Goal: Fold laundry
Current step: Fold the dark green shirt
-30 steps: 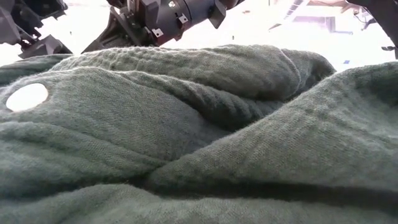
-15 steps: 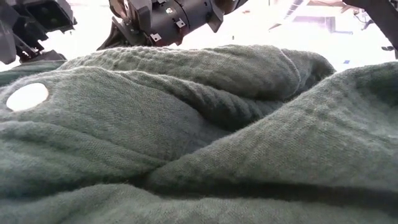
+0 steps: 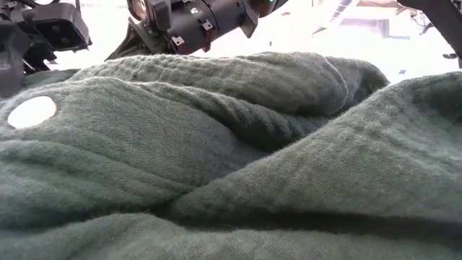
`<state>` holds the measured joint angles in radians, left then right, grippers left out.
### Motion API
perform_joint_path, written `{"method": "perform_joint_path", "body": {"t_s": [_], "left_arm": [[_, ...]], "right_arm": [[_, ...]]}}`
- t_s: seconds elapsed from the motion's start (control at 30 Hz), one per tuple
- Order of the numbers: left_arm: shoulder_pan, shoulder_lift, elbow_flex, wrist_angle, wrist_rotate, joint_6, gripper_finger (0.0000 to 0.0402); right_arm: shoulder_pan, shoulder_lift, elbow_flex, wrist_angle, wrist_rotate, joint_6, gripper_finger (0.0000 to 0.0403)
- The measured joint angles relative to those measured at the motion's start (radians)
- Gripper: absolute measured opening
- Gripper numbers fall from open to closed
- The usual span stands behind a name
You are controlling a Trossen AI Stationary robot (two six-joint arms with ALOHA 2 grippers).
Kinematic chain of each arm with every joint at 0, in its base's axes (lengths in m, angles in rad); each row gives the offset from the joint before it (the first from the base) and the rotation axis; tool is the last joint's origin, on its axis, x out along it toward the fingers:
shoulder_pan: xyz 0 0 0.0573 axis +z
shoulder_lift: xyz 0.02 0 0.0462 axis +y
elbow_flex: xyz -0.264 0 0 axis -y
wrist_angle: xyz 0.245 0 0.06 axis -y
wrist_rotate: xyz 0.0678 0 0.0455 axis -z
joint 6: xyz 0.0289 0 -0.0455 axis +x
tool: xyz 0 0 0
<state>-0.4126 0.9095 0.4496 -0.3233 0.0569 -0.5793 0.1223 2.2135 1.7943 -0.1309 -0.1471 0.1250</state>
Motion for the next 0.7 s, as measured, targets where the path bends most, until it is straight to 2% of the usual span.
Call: {"method": "perform_joint_path", "body": {"t_s": [0.1,0.17,0.3,0.47,0.6,0.7], "left_arm": [[-0.002,-0.023,0.006,-0.017,0.01,0.015,0.0035],[-0.007,-0.044,0.03,-0.056,0.01,0.027,0.0012],[-0.021,-0.087,0.088,-0.134,0.006,0.056,0.0002],[-0.035,-0.128,0.167,-0.299,-0.012,0.074,0.0],[-0.054,-0.142,0.212,-0.44,-0.029,0.048,0.0],[-0.076,-0.148,0.232,-0.514,-0.023,0.02,0.0]], "right_arm": [[0.0,0.0,0.0,-0.019,0.0,0.007,0.0016],[0.0,0.0,0.0,-0.036,0.0,0.007,0.0016],[0.0,-0.001,0.0,-0.052,-0.005,0.004,0.003],[0.0,-0.055,-0.001,-0.188,-0.008,-0.017,0.0083],[0.018,-0.145,0.001,-0.472,-0.009,0.077,0.0122],[0.096,-0.188,0.0,-0.705,0.005,0.178,0.0141]]}}
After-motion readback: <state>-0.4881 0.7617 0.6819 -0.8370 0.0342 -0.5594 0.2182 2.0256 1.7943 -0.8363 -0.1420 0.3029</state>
